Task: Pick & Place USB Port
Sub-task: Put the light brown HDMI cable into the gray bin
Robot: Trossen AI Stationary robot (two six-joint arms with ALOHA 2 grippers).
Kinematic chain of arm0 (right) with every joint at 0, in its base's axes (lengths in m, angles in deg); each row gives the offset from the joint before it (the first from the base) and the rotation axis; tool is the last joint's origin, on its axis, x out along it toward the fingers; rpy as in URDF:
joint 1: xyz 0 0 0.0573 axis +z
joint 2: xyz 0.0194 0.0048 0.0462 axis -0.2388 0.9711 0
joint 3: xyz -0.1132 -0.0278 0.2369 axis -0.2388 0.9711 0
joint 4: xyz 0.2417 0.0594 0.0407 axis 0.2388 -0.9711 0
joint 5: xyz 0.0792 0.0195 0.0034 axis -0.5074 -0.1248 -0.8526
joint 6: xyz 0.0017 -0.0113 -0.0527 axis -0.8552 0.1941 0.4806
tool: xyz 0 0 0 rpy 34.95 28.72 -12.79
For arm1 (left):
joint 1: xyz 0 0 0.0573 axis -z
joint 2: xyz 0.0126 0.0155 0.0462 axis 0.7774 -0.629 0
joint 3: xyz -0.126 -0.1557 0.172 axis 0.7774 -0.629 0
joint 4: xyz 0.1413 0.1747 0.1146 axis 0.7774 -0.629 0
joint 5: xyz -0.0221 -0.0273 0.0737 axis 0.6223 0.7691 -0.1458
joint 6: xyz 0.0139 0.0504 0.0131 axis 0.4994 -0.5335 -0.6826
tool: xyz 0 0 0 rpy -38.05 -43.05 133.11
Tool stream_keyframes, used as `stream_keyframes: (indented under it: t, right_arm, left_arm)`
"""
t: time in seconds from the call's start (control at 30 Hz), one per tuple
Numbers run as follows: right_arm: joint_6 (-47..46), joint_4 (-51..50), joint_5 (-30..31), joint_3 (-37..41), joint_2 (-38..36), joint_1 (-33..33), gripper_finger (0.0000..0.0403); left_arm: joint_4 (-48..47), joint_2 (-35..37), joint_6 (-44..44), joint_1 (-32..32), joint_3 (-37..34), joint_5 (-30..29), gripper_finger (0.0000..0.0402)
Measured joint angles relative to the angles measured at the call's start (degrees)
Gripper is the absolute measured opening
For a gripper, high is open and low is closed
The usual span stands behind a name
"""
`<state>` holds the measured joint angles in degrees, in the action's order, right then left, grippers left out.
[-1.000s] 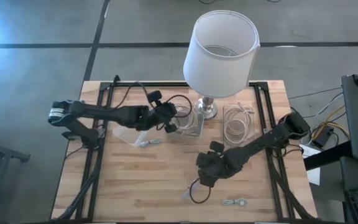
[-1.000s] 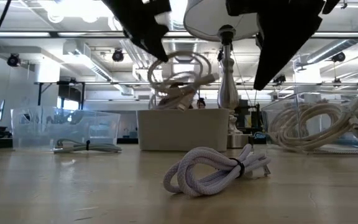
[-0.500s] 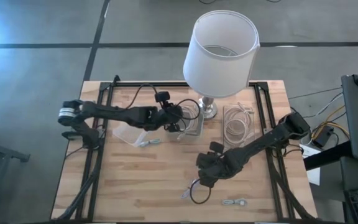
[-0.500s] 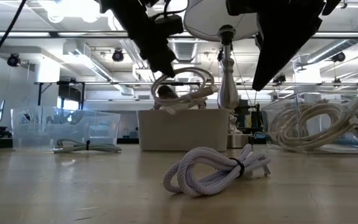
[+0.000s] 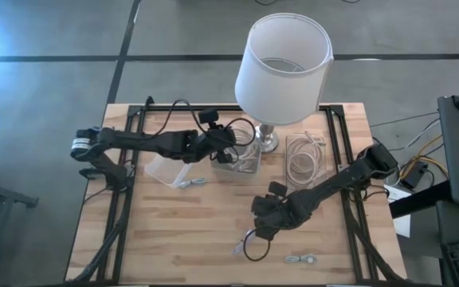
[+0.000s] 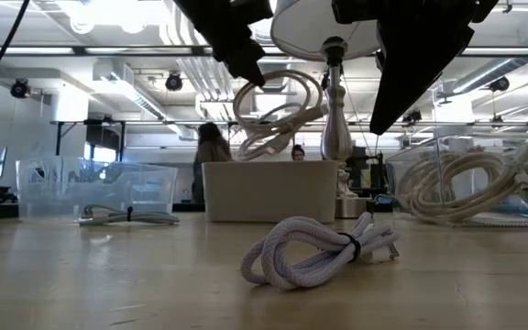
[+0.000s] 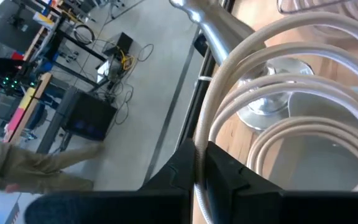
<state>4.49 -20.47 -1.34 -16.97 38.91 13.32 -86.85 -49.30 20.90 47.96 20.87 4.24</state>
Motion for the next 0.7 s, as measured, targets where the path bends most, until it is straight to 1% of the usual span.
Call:
stream_keyframes:
  t: [0.37, 0.5, 0.7]
  right_arm:
    - [0.00, 0.59, -0.07, 0.00, 0.00, 0.00, 0.0125]
    - [1.34, 1.15, -0.20, 0.00, 0.00, 0.00, 0.0125]
    - [3.53, 1.52, -0.24, 0.04, 0.00, 0.00, 0.0125]
  left_arm:
    - [0.45, -2.98, 2.08, -1.88, -4.03, 0.14, 0.0025]
    - [0.50, -4.41, 3.04, -2.00, -4.30, 0.69, 0.0041]
    - [0.54, -5.63, 2.91, -2.04, -4.31, 3.68, 0.0066]
